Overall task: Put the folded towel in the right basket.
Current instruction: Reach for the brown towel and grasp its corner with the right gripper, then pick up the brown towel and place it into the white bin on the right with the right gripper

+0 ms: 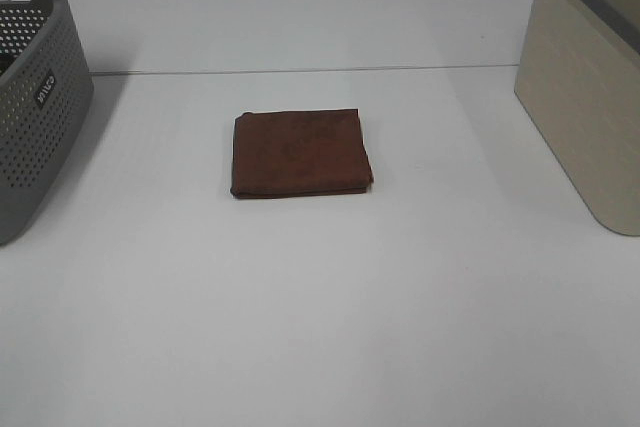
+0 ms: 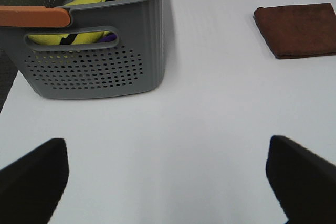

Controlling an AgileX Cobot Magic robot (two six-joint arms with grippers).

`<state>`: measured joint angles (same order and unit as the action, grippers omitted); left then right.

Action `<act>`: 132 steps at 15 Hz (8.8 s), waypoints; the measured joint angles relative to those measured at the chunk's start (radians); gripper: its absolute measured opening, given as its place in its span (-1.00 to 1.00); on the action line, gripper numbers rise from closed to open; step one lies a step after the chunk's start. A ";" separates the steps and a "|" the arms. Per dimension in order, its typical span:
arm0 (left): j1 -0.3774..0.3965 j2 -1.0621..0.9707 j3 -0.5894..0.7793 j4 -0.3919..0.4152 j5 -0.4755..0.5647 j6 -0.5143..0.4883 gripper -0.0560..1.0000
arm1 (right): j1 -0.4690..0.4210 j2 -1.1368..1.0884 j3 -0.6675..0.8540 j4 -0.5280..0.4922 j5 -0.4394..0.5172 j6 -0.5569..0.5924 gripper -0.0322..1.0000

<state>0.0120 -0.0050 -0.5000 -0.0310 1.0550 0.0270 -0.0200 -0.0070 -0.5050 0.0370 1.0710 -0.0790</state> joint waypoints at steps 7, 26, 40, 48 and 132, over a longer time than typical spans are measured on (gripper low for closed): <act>0.000 0.000 0.000 0.000 0.000 0.000 0.94 | 0.000 0.000 0.000 0.000 0.000 0.000 0.39; 0.000 0.000 0.000 0.000 0.000 0.000 0.94 | 0.000 0.000 0.000 0.000 0.000 0.000 0.39; 0.000 0.000 0.000 0.000 0.000 0.000 0.94 | 0.000 0.000 0.000 0.000 0.000 0.000 0.39; 0.000 0.000 0.000 0.000 0.000 0.000 0.94 | 0.000 0.000 0.000 0.000 0.000 0.000 0.39; 0.000 0.000 0.000 0.000 0.000 0.000 0.94 | 0.158 2.027 -1.948 0.094 0.151 -0.151 -0.78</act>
<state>0.0120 -0.0050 -0.5000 -0.0310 1.0550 0.0270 0.1380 2.0200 -2.4530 0.1310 1.2220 -0.2300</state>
